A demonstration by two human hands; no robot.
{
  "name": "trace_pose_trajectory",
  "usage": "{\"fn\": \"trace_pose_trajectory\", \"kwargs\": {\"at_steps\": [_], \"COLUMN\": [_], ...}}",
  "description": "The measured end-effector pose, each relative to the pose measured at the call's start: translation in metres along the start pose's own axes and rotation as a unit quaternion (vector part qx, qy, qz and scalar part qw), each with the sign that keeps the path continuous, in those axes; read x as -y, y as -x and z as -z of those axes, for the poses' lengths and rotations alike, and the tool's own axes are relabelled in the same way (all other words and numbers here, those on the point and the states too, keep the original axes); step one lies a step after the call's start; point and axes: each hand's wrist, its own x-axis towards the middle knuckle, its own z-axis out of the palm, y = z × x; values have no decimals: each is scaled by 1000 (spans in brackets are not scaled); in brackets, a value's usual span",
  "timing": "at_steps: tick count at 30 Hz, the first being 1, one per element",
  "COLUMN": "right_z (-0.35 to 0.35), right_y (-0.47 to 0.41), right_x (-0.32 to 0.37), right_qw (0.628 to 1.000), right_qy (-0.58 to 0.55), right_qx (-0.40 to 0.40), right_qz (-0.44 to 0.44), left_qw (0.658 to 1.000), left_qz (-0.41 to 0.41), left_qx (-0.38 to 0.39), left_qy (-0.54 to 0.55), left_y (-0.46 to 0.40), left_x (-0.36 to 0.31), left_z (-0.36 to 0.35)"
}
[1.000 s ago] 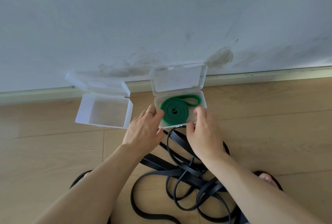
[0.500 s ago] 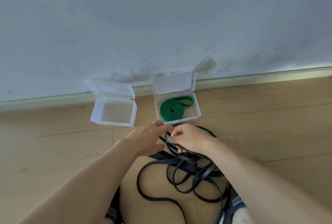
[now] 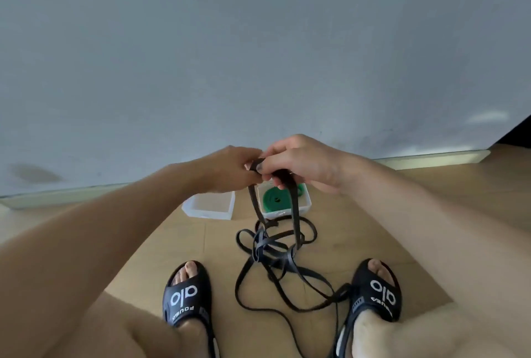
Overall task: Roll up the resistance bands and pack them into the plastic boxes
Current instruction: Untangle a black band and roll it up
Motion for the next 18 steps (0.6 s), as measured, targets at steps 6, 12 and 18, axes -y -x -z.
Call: {"fn": "trace_pose_trajectory", "kwargs": {"at_steps": [6, 12, 18], "right_z": [-9, -5, 15], "right_y": [40, 49, 44], "right_x": [28, 50, 43], "right_qw": [969, 905, 910], "right_qy": [-197, -382, -373], "right_qx": [-60, -44, -91], "right_qz": [139, 181, 157], "left_qw": [981, 971, 984], "left_qz": [-52, -61, -50], "left_qx": [3, 18, -28], "left_qy": [187, 230, 167], "left_y": [42, 41, 25], "left_x": [-22, -40, -49], "left_z": [-1, -5, -7]}}
